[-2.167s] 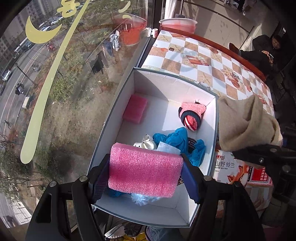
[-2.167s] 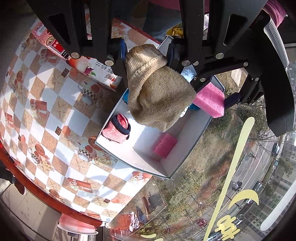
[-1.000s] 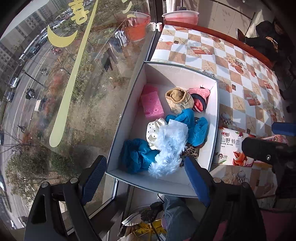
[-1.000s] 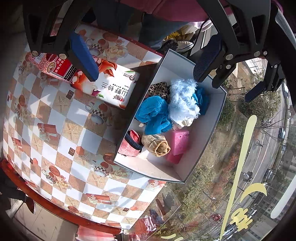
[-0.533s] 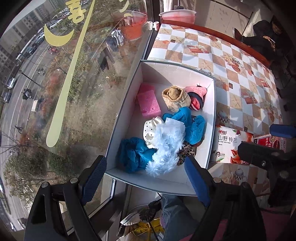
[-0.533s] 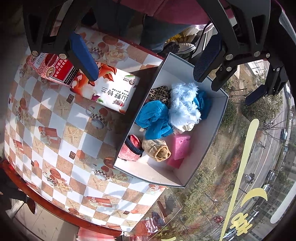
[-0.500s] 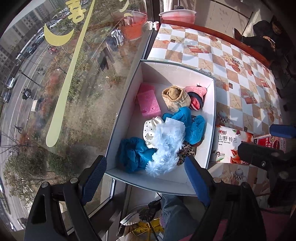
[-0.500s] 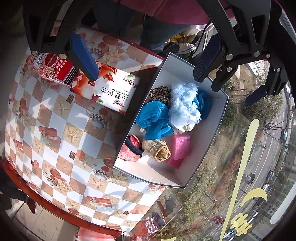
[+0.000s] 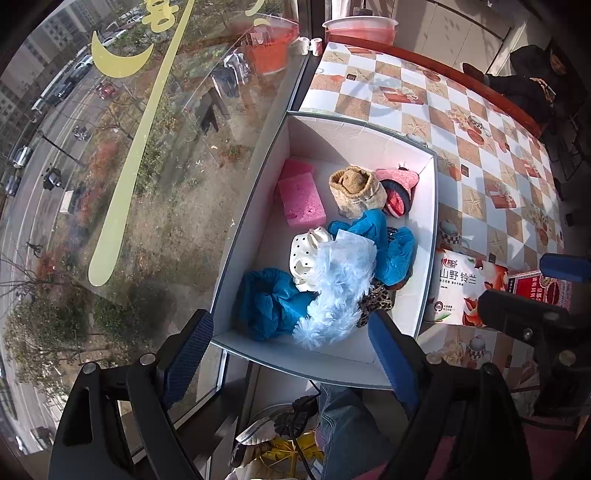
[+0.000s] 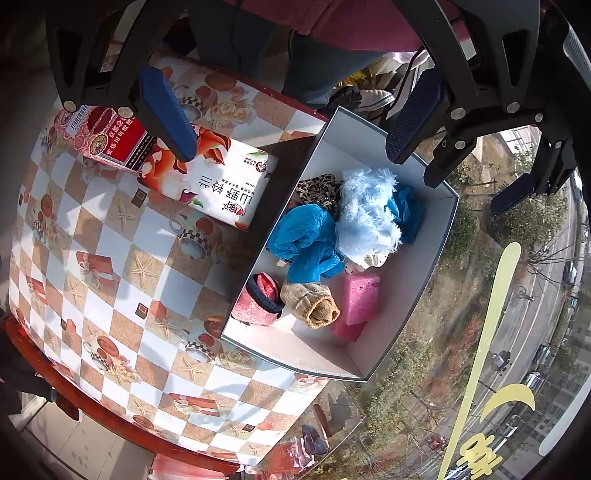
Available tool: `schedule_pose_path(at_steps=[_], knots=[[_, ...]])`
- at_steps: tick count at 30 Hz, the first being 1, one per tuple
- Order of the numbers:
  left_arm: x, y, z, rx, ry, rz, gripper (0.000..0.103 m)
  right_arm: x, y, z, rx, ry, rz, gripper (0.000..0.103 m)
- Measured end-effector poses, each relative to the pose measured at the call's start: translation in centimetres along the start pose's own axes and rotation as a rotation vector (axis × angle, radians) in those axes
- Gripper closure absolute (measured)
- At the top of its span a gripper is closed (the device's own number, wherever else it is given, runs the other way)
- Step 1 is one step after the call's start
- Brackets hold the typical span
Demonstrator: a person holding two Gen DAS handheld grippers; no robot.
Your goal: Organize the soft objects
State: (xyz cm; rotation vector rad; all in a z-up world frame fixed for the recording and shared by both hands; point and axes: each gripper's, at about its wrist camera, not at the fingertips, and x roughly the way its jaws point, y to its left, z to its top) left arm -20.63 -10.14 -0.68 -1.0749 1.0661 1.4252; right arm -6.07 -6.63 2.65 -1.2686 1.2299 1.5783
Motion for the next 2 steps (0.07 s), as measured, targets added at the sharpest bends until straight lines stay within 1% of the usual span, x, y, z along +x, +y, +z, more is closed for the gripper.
schedule_pose_path(at_steps=[2], knots=[[-0.41, 0.59, 0.03, -0.022, -0.024, -0.050, 0.014, 0.06, -0.08, 0.03, 0.003, 0.002, 0.000, 0.000]])
